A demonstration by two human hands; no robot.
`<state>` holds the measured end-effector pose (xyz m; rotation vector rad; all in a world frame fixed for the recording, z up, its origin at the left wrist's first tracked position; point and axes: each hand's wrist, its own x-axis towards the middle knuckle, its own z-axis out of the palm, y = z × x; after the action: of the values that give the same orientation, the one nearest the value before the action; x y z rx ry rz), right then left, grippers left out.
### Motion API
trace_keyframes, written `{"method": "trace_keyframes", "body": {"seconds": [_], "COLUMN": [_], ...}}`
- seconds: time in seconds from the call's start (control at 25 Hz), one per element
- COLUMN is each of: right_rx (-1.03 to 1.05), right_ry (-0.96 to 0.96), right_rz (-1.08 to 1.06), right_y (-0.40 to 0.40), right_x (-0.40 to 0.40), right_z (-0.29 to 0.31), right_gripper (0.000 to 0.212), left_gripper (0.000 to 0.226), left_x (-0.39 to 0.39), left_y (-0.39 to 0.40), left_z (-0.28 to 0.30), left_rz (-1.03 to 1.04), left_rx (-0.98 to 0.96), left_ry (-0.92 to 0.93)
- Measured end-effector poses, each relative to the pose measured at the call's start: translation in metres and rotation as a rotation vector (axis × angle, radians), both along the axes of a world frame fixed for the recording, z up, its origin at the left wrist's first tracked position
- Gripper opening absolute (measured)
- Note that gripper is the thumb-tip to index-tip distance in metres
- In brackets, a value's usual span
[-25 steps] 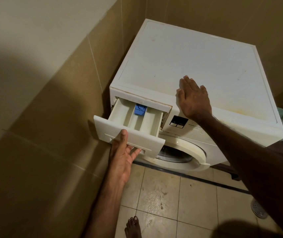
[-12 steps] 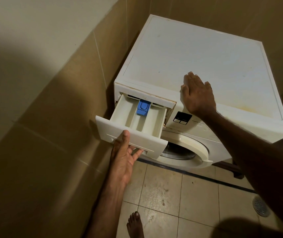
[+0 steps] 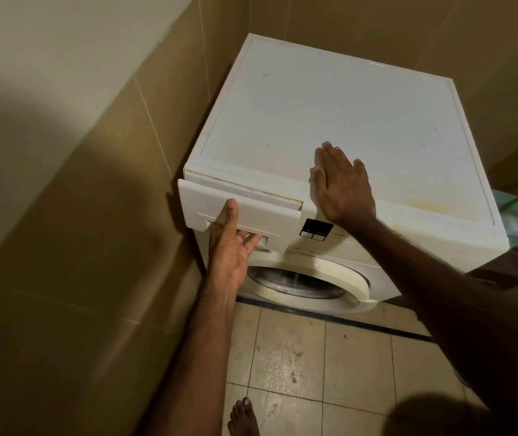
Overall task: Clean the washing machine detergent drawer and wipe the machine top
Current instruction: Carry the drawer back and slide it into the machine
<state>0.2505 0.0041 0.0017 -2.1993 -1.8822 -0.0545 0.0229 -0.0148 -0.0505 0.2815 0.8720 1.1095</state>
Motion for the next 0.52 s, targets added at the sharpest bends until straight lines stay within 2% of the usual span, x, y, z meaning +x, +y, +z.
{"method": "trace_keyframes", "body": {"seconds": [0.2,0.4,0.52], "right_rx": [0.002,-0.032,-0.097], "right_ry": [-0.021,-0.015,0.011], "right_rz": [-0.003,-0.011,-0.019], "right_y": [0.002,0.002,0.002], "right_x": [0.001,0.000,-0.001], "right_z": [-0.003,-0.002,0.002], "right_gripper": [0.058,0.059,0.059], "left_gripper": [0.073,0.041,0.055], "left_x": [0.016,0.005,-0.004], "left_y": [0.021,0.020,0.021], "left_z": [0.003,0.009,0.017], "left_rz": [0.016,-0.089,-0.128], "left_rx": [-0.047,-0.086,-0.126], "left_ry": [0.088,0.195,0.346]}}
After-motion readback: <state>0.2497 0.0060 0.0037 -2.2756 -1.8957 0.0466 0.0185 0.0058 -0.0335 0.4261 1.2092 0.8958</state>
